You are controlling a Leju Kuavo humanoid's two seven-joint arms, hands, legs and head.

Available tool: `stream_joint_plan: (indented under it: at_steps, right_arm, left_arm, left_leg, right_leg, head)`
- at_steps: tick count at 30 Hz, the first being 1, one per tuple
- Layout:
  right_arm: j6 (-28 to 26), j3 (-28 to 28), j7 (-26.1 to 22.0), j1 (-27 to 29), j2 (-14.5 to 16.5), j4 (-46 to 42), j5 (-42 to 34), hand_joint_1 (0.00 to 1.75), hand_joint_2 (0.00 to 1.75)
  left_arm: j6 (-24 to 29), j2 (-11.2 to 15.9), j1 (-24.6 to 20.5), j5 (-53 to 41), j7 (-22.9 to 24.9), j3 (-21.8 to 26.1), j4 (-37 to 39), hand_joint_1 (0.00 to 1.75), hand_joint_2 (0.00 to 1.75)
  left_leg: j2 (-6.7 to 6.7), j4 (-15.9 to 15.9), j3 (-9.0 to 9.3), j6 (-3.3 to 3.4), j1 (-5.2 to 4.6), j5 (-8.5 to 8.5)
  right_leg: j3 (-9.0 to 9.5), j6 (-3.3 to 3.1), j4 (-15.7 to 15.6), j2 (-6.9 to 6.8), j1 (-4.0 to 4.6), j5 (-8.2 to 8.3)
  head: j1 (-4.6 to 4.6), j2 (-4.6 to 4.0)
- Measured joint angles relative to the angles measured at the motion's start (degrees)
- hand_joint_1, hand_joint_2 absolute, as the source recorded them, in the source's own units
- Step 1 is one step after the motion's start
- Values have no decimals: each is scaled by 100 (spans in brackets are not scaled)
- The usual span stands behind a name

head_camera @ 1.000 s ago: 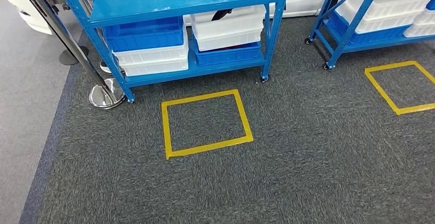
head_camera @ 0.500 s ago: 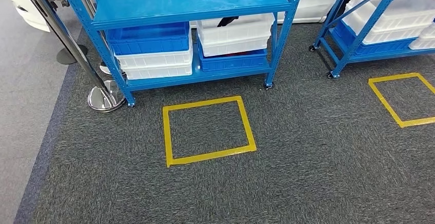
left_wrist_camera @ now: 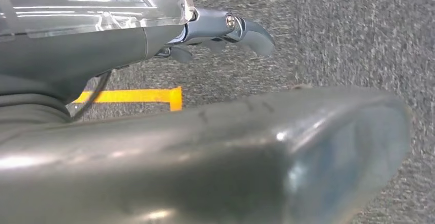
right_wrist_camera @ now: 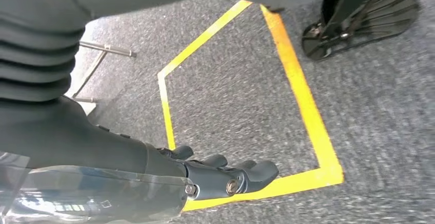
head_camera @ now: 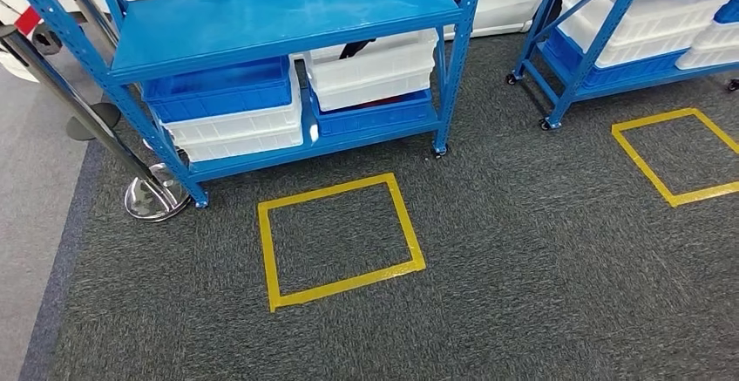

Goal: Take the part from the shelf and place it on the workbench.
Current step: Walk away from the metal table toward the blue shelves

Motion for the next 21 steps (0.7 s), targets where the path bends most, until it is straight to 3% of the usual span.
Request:
stream_joint_plan:
  at_steps: [1, 2, 3, 6, 7, 10, 12, 15, 16, 17, 18, 21]
  right_arm:
    - [-1, -1, -3, 2, 0, 0, 9, 0, 0]
    - [-2, -3, -4, 5, 0, 0, 15, 0, 0]
    - [-4, -5, -4, 8, 0, 0, 16, 0, 0]
    - [-10, -9, -4, 13, 3, 1, 18, 0, 0]
    - [-9, -10, -9, 8, 5, 1, 18, 0, 0]
    - [-2, -12, -42, -13, 8, 0, 54, 0, 0]
    - [7, -10, -43, -26, 9, 0, 148, 0, 0]
    - [12, 1, -35, -22, 9, 1, 231, 0, 0]
    - [10, 2, -38, -13, 9, 2, 215, 0, 0]
    - [5, 0, -44, -2, 9, 2, 187, 0, 0]
    - [-1, -3, -51, 6, 8, 1, 157, 0, 0]
    - [-3, -10, -68, 19, 2, 0, 120, 0, 0]
  left_arm:
    - [0, 0, 10, 0, 1, 1, 0, 0, 0]
    - [0, 0, 19, 0, 1, 1, 0, 0, 0]
    - [0, 0, 27, 0, 1, 2, 0, 0, 0]
    - [1, 2, 48, -1, 6, 7, 0, 0, 0]
    - [2, 3, 53, -1, 11, 8, 0, 0, 0]
    - [7, 3, 42, -8, 23, 10, 0, 0, 0]
    - [11, 5, 15, -19, 25, 11, -1, 0, 0]
    - [11, 9, -7, -32, 26, 11, -2, 0, 0]
    - [10, 9, -3, -34, 27, 11, -2, 0, 0]
    - [9, 8, 3, -35, 27, 11, -2, 0, 0]
    - [9, 7, 10, -34, 28, 11, -2, 0, 0]
    - [7, -4, 18, -35, 31, 11, -2, 0, 0]
  left_leg:
    - [-2, 72, -153, -10, 7, -163]
    - [-2, -23, -229, -7, 11, -206]
    - [-2, -273, -235, 11, 11, -69]
    - [-2, -1203, -141, 120, -27, 881]
    - [-3, -1346, -116, 152, -45, 1069]
    - [-26, -1452, 43, 255, -56, 1117]
    - [-57, -1505, 163, 334, -44, 1091]
    - [-122, -1521, 255, 388, -43, 1001]
    - [-150, -1521, 298, 389, -43, 960]
    - [-177, -1521, 354, 387, -43, 913]
    - [-198, -1521, 425, 380, -42, 862]
    - [-231, -1507, 596, 315, -56, 691]
  right_leg:
    - [70, 3, -5, 26, 0, -53]
    - [148, 9, -7, 48, 1, -111]
    - [231, 19, -7, 63, 3, -173]
    - [428, 83, 8, 88, 20, -359]
    - [483, 119, 14, 98, 23, -410]
    - [572, 247, 165, 105, 13, -413]
    - [375, 292, 582, 97, 0, -467]
    - [-264, 349, 1470, 95, -8, -925]
    - [-421, 367, 1596, 95, -10, -1041]
    - [-507, 373, 1564, 95, -10, -1051]
    - [-518, 365, 1362, 95, -9, -921]
    - [-386, 286, 414, 103, 22, -110]
  head:
    - [-1, 0]
    - [-1, 0]
    - [-1, 0]
    - [2, -1]
    - [4, -1]
    - [9, -1]
    - [23, -1]
    - [35, 0]
    - [36, 0]
    - [38, 0]
    - [39, 0]
    - [43, 0]
